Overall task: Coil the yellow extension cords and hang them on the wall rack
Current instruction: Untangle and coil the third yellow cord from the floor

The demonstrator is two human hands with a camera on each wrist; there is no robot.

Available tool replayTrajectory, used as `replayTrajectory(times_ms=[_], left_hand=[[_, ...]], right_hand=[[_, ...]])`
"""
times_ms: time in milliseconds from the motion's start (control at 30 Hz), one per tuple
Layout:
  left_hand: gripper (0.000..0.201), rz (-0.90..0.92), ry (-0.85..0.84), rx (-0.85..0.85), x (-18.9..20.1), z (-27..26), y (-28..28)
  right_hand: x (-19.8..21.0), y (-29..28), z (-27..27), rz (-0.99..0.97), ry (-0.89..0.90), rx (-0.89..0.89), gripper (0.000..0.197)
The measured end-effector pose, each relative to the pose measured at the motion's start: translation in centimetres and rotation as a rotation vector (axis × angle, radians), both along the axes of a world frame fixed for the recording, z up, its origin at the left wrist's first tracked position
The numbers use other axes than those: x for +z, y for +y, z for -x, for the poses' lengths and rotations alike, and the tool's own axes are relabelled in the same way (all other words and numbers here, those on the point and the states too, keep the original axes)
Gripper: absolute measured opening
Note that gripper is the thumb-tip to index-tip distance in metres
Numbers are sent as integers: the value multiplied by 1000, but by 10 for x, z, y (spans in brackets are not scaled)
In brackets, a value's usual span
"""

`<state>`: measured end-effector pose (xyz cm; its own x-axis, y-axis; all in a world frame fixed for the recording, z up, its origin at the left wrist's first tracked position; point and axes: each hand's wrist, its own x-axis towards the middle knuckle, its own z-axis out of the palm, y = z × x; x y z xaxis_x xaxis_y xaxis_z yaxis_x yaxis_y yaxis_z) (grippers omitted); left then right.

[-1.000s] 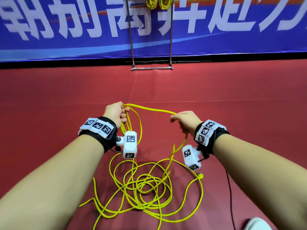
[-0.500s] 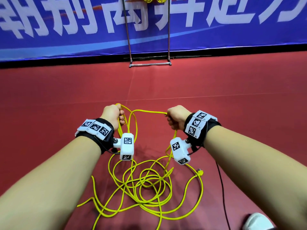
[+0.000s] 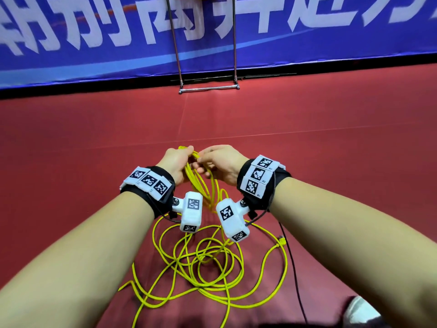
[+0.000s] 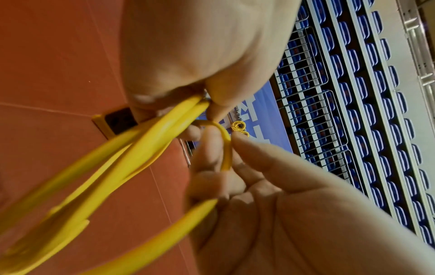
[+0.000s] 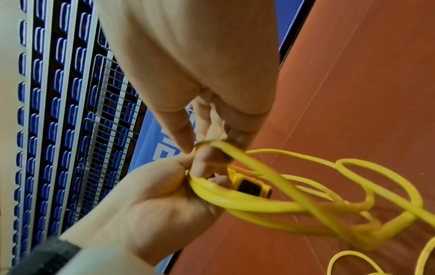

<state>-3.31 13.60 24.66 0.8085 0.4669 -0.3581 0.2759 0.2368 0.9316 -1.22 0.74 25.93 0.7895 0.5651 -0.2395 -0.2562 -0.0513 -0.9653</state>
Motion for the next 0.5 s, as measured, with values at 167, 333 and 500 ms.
replayTrajectory(times_ms=[167, 333, 500], left_hand=[[25, -102, 7, 116, 0, -1, 11], [27, -96, -10, 219, 1, -4, 26], [14, -70, 28, 186, -6, -1, 32]], right_hand=[[-6, -5, 2, 58, 40, 263, 20], [-31, -17, 0, 273, -77, 459, 17], [-23, -23, -5, 211, -96, 292, 19]])
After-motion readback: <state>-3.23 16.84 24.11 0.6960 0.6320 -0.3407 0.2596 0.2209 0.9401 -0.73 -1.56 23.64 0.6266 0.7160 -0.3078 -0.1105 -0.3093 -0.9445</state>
